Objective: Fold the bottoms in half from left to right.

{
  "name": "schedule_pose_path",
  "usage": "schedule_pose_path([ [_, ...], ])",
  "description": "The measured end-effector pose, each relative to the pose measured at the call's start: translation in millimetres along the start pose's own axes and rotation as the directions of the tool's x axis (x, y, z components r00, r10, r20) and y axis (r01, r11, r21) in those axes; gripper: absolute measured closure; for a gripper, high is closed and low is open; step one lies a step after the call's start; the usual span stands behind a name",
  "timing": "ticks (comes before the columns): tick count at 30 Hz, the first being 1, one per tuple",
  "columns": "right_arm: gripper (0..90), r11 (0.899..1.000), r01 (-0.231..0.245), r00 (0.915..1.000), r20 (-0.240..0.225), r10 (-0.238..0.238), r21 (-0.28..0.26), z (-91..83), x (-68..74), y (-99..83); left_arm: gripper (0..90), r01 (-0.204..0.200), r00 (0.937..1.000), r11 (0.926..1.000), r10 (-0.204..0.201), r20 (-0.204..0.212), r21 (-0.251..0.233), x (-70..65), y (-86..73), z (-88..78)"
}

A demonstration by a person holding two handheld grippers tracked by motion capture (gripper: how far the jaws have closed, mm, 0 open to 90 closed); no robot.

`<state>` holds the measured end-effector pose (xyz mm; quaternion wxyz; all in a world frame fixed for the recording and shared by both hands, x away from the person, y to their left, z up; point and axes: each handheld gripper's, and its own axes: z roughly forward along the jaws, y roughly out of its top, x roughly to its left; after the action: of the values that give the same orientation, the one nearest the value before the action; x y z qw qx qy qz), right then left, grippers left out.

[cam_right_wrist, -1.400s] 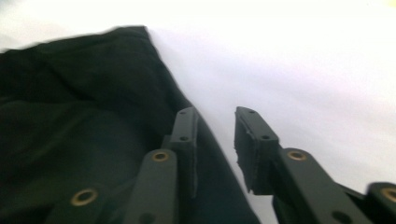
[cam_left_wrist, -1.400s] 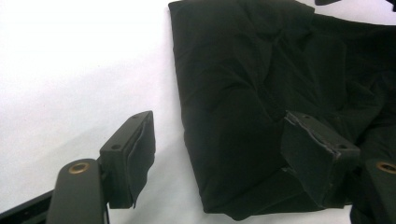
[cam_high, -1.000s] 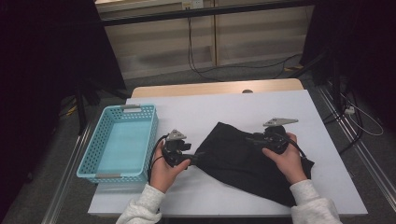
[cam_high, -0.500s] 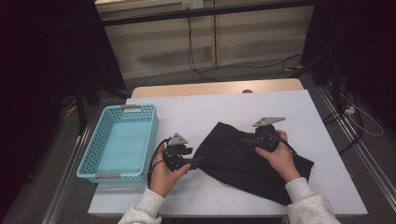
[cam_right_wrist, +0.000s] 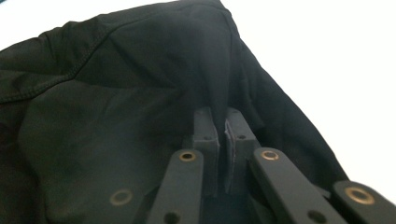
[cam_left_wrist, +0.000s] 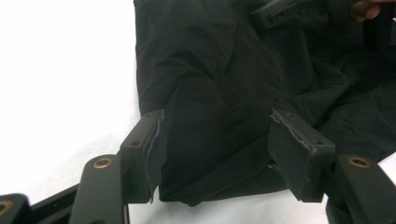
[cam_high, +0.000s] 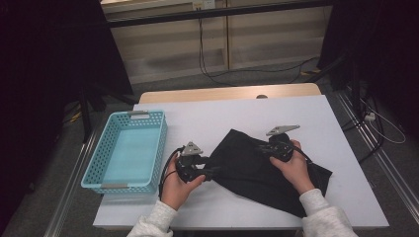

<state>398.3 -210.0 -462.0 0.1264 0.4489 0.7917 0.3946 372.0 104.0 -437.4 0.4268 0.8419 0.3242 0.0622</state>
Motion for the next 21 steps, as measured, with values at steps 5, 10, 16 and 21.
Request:
schedule_pose_path([
  [5, 86.8, 0.999, -0.031, 0.9992, -0.028, 0.03, -0.033, -9.7, -0.3, 4.8, 37.8, 0.006, 1.0, 0.9999, -0.006, -0.007, -0.009, 1.2, -0.1, -2.6],
  [10, 86.7, 0.998, -0.041, 0.9987, -0.032, 0.039, -0.053, -18.2, -0.1, 9.2, 36.5, 0.023, 0.9996, 0.9996, -0.023, -0.017, -0.018, 6.3, -0.6, -7.2],
  [16, 86.9, 0.997, -0.058, 0.9979, -0.032, 0.056, -0.043, -19.6, -3.7, 8.1, 34.8, 0.022, 0.9996, 0.9996, -0.022, -0.017, -0.019, 6.2, -3.0, -5.5],
  [21, 86.9, 0.997, -0.059, 0.9973, -0.045, 0.057, -0.045, -20.9, -3.9, 9.7, 35.2, 0.017, 0.9999, 0.9998, -0.017, -0.001, -0.008, 3.4, -3.0, -1.7],
])
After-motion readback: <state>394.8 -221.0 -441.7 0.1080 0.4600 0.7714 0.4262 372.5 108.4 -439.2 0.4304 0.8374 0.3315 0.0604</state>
